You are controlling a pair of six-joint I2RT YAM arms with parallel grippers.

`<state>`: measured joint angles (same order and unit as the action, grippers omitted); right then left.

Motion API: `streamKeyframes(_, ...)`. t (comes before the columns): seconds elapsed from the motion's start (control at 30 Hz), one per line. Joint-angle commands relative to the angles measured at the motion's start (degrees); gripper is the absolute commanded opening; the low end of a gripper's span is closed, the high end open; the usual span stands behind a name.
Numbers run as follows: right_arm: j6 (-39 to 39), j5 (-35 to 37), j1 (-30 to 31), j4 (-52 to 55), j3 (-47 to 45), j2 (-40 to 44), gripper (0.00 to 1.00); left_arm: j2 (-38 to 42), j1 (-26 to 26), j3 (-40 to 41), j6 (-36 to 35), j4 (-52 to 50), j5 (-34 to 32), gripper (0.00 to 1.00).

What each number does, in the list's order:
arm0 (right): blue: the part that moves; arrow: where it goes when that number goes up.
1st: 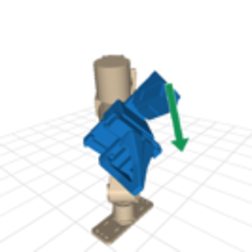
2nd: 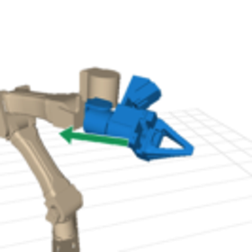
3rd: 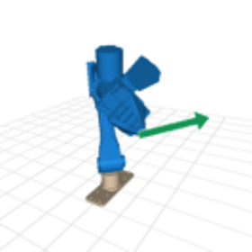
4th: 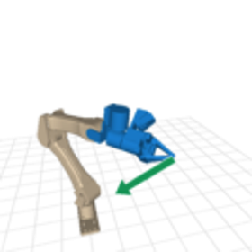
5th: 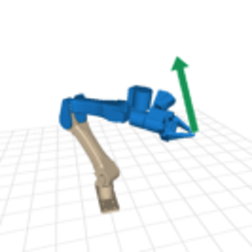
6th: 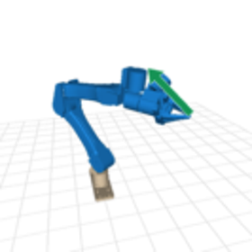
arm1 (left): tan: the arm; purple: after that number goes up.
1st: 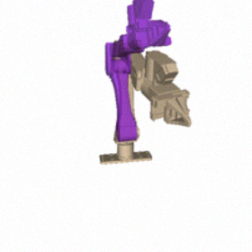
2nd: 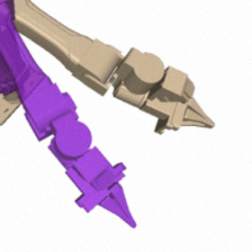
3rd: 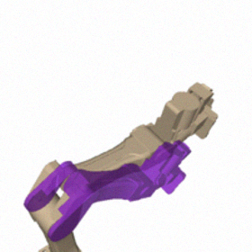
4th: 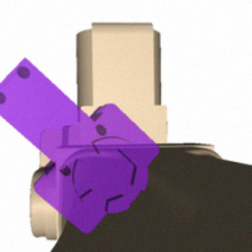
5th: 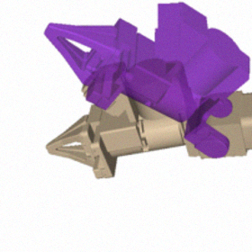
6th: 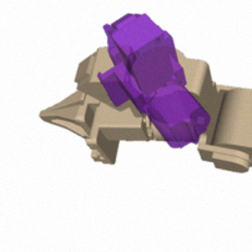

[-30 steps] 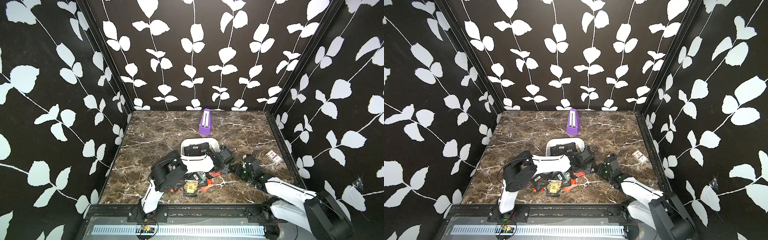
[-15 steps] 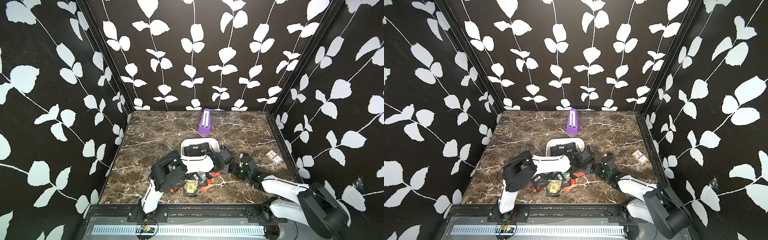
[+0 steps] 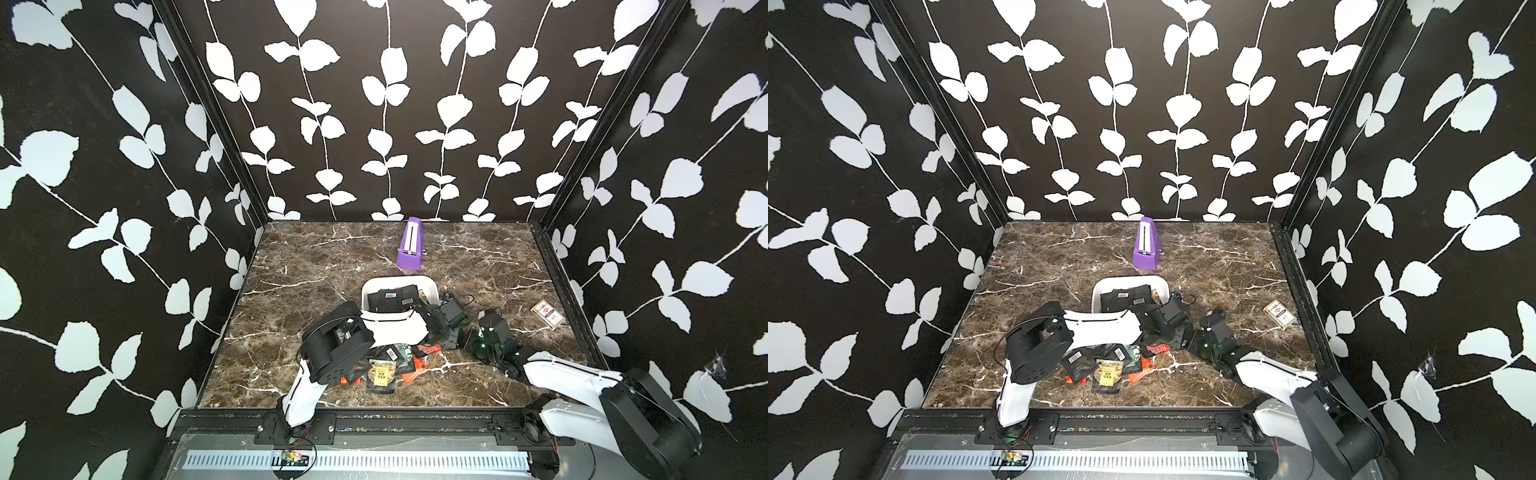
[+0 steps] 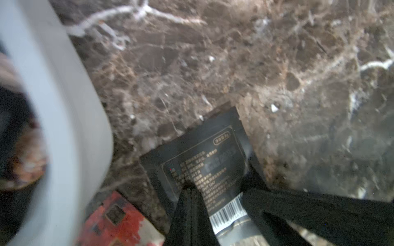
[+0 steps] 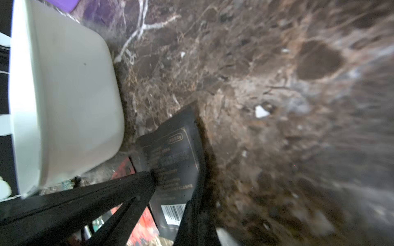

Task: Put the tea bags into the storage box
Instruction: Pick up the tea bag from the center of the board, then place the tea bag in the storage box.

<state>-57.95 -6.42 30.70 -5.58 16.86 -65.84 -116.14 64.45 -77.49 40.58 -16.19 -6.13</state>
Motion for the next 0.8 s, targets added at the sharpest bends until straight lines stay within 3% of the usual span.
streamKeyframes(0.0, 4.22, 4.27, 0.16, 10.87, 4.26, 5.17, 0.0, 6.71, 0.15, 0.49, -1.91, -1.0, 3.53, 0.06)
streamKeyframes(0.13, 9.51, 10.27, 0.15, 27.01, 9.7, 15.45, 0.0, 14.26, 0.15, 1.43, -3.82, -2.13, -0.8, 0.15)
streamKeyframes(0.23, 14.36, 13.04, 0.19, 38.26, 16.54, 21.94, 0.0, 20.41, 0.02, 3.98, -6.66, -5.17, -9.89, 0.2)
streamKeyframes(0.4, 20.55, 13.59, 0.6, 49.67, 32.13, 21.16, 0.0, 30.79, -2.31, 12.1, -8.11, -9.65, -24.95, 0.21)
streamKeyframes(0.5, 22.08, 12.01, 1.83, 48.44, 39.09, 16.18, 0.0, 37.5, -6.26, 19.13, -5.96, -10.56, -26.9, 0.23)
streamKeyframes(0.6, 20.91, 6.53, 2.89, 39.61, 41.84, 9.69, 0.0, 46.02, -9.08, 26.84, -4.49, -8.77, -26.5, 0.27)
streamKeyframes(0.77, 17.56, -0.58, 6.77, 24.68, 48.27, -7.0, 0.0, 56.71, -9.68, 36.41, -1.05, -6.14, -26.5, 0.47)
